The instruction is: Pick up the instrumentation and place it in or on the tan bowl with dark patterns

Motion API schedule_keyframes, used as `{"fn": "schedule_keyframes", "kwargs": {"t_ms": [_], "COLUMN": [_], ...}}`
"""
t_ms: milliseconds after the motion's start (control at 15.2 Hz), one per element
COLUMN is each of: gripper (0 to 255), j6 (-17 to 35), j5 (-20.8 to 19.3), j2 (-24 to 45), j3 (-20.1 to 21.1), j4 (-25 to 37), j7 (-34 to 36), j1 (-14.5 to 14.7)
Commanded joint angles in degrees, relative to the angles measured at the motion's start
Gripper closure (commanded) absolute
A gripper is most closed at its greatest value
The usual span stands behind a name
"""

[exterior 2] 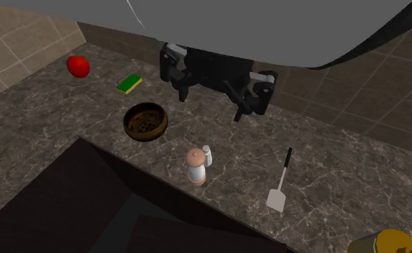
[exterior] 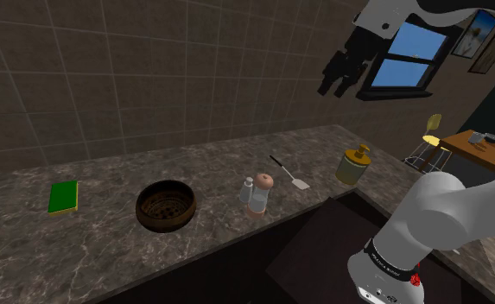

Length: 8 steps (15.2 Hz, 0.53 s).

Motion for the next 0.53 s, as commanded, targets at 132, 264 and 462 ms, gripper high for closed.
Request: {"fn": "schedule_keyframes", "kwargs": {"t_ms": [132,264,462], "gripper": [0,0,0], "j6": [3.28,6.6,11.7], "j5": [0.13,0.27,0.47], "j2": [0.93,2.17,4.62], "j3": [1.22,2.44,4.28], "j4": [-2.87,-5.49,-8.96], "j7": [1.23,2.49,4.42], "j1": [-0.15,-0.28,-0.46]}}
